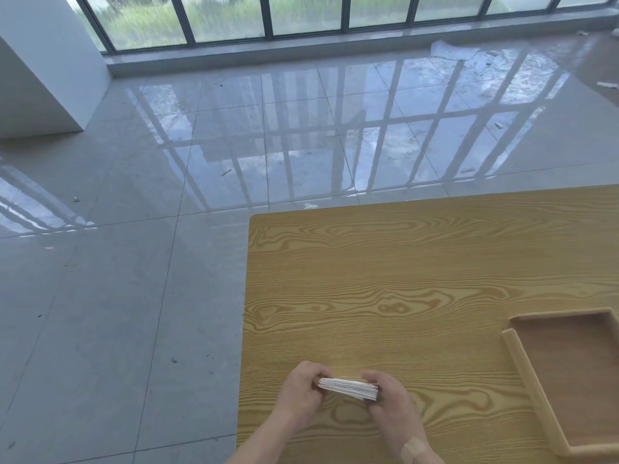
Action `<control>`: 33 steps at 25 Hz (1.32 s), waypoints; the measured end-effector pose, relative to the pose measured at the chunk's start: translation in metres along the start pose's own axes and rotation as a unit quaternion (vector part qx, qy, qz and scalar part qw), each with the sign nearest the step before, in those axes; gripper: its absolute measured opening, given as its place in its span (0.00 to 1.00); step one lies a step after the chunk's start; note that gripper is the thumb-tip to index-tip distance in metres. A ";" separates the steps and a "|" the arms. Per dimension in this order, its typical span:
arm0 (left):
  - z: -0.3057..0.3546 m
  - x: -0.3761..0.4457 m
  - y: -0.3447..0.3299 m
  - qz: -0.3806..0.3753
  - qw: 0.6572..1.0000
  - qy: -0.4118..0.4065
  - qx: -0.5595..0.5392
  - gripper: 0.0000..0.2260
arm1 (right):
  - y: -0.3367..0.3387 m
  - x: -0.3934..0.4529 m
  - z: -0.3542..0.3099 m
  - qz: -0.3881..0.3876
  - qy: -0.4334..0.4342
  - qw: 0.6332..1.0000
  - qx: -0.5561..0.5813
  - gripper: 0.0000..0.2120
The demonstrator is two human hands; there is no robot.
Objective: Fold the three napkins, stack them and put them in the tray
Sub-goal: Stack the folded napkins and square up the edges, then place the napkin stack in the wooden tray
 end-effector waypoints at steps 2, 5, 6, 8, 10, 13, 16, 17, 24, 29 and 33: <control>0.003 0.002 0.003 0.016 1.000 -0.007 -0.009 0.09 | 0.007 -0.002 0.003 0.023 -0.020 0.999 0.020 0.19; 0.007 0.005 0.006 0.030 0.999 -0.035 -0.020 0.07 | 0.020 -0.007 0.000 0.068 -0.011 0.997 0.031 0.15; 0.006 0.005 0.005 0.030 0.999 -0.038 -0.023 0.07 | 0.022 -0.010 -0.001 0.072 -0.004 0.997 0.032 0.16; 0.001 0.006 0.000 0.011 0.999 -0.031 -0.026 0.10 | 0.020 -0.014 -0.002 0.063 0.008 0.997 0.035 0.21; -0.001 0.009 -0.007 -0.012 0.999 -0.031 -0.036 0.17 | 0.015 -0.015 -0.001 0.042 0.002 0.998 0.049 0.26; 0.004 0.015 -0.014 -0.019 0.998 -0.052 -0.043 0.27 | 0.009 -0.013 -0.003 0.044 -0.003 0.997 0.057 0.27; 0.004 0.019 -0.019 -0.017 0.997 -0.056 -0.043 0.30 | 0.006 -0.013 0.001 0.066 -0.031 0.996 0.060 0.23; 0.002 0.020 -0.019 -0.015 0.998 -0.047 -0.049 0.30 | 0.007 -0.014 0.005 0.073 -0.050 0.994 0.064 0.21; 0.003 0.018 -0.015 -0.021 0.999 -0.012 -0.032 0.09 | 0.017 -0.014 0.024 0.055 -0.073 0.983 0.159 0.10; 0.034 0.012 -0.028 -0.088 0.991 -0.027 -0.095 0.08 | 0.046 -0.031 0.042 0.030 -0.066 0.958 0.279 0.10; 0.083 0.012 -0.056 -0.124 0.981 -0.031 -0.148 0.07 | 0.094 -0.063 0.078 0.075 -0.092 0.923 0.366 0.07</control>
Point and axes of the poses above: each hand's wrist, its own x-axis towards the middle knuckle, its own y-axis out of the back of the hand, z = x × y, the point moved 8 cm from there along x, towards the middle knuckle, and after that the axes turned 9 degrees about -z, right-handed, at the moved point
